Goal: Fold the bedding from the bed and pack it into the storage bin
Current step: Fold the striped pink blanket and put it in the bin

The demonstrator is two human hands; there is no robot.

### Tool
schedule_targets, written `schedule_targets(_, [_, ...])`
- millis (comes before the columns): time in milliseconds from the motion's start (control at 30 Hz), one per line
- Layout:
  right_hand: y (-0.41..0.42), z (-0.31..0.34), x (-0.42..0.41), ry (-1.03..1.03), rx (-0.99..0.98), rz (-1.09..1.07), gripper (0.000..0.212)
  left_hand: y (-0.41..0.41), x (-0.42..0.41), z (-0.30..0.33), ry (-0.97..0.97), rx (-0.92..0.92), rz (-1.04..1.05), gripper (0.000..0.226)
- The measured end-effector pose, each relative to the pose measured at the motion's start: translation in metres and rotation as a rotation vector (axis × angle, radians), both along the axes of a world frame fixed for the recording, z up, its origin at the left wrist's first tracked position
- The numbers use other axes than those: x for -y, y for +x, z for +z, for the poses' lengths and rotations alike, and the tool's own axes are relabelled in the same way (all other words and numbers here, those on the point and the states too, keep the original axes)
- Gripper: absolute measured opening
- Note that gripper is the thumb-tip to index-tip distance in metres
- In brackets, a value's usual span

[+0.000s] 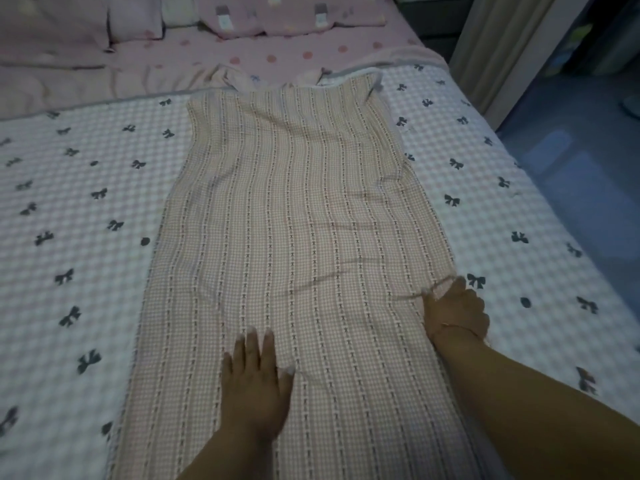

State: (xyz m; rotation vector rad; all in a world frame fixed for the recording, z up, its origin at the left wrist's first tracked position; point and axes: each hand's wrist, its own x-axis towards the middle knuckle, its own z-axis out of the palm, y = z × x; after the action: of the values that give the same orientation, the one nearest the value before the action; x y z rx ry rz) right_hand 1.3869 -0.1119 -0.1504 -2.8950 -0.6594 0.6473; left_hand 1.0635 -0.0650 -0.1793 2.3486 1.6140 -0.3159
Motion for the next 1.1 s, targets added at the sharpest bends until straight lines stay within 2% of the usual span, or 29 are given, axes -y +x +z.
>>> schedule_targets(67, [0.011,0.009,0.017,0.101,-0.166,-0.098,0.055,-0.009,0.01,0.001,0.034,0.038,-0.035,0.08])
schedule_targets(100, [0.019,0.016,0.025,0.131,-0.2,-0.154,0.058,-0.017,0.013,0.001,0.064,0.043,-0.041,0.08])
schedule_targets(167, [0.035,0.024,0.028,0.096,-0.125,-0.147,0.056,-0.039,0.016,0.004,0.089,0.005,0.032,0.079])
schedule_targets(233, [0.034,0.028,0.033,-0.058,0.036,-0.02,0.047,-0.063,0.017,0.008,0.069,-0.04,0.111,0.078])
schedule_targets(300, [0.015,0.026,0.039,-0.206,0.211,0.155,0.051,-0.078,0.018,0.016,0.071,-0.04,0.129,0.075])
schedule_targets(367, [-0.019,0.018,0.043,-0.211,0.3,0.348,0.055,-0.072,0.02,0.019,0.086,-0.016,0.082,0.07])
schedule_targets(500, [-0.115,0.0,0.045,-0.105,0.087,0.703,0.066,-0.032,0.047,0.021,0.055,0.058,-0.129,0.07])
schedule_targets(567, [-0.151,-0.009,0.062,-0.1,0.017,0.874,0.083,-0.033,0.069,0.013,-0.052,0.011,-0.112,0.077])
schedule_targets(633, [-0.16,-0.018,0.094,-0.121,-0.015,0.923,0.09,-0.053,0.089,0.009,-0.099,-0.062,-0.056,0.082])
schedule_targets(767, [-0.153,-0.016,0.152,-0.198,-0.035,0.787,0.075,-0.108,0.12,0.012,-0.128,-0.133,0.104,0.09])
schedule_targets(867, [-0.169,-0.013,0.183,-0.224,-0.051,0.66,0.063,-0.122,0.145,0.019,-0.214,-0.147,0.196,0.082])
schedule_targets(933, [-0.189,-0.01,0.202,-0.14,-0.062,0.573,0.062,-0.119,0.163,0.029,-0.208,-0.125,0.217,0.076])
schedule_targets(1033, [-0.218,-0.006,0.218,0.085,-0.005,0.263,0.048,-0.111,0.184,0.045,-0.07,0.095,0.367,0.05])
schedule_targets(1100, [-0.23,0.001,0.216,0.14,-0.097,-0.073,0.041,-0.104,0.188,0.052,-0.204,0.279,0.568,0.041])
